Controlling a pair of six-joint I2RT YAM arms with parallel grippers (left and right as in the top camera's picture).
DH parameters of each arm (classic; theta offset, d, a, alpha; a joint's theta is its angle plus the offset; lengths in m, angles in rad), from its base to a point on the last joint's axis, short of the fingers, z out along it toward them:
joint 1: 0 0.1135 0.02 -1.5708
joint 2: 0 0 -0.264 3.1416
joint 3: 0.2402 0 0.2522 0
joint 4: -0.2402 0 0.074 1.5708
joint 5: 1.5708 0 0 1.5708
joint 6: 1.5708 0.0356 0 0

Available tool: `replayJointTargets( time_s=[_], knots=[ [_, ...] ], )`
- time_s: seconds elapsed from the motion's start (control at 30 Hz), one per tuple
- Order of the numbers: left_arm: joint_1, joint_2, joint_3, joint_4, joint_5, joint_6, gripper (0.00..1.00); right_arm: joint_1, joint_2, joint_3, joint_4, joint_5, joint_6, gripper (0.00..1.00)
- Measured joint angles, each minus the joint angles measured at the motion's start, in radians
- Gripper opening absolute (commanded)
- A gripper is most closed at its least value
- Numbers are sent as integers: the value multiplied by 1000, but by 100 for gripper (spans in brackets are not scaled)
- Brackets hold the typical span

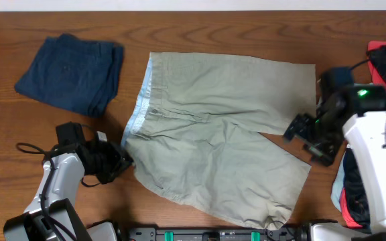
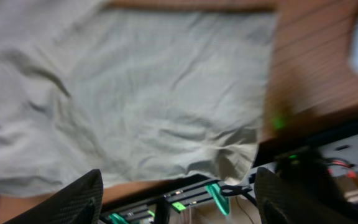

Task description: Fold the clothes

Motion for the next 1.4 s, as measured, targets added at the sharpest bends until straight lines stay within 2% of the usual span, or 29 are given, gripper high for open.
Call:
replayJointTargets(
  time_s=[0.07,0.1,0.2,0.23,0.4,0.7,0.93,1.23,1.4],
  knots=[
    [0,0,0,-16,39,3,6,34,-5,-81,64,-18,13,60],
    [0,0,0,-29,52,7,6,47,-5,-119,98,-24,17,49],
    [0,0,0,-84,77,23,6,93,-5,-235,183,-47,31,6],
    [0,0,0,-98,79,30,6,109,-5,-272,209,-60,32,1],
    [0,0,0,-141,93,71,6,184,-5,-433,333,-106,55,1],
    [0,0,0,-139,48,93,6,196,-8,-674,702,-140,121,1],
    [0,0,0,-89,24,92,6,197,3,-692,870,-203,134,1],
    [0,0,0,38,16,89,6,154,195,-612,1147,-327,135,1],
    [0,0,0,124,16,61,6,91,303,-481,1154,-307,98,1]
  ],
)
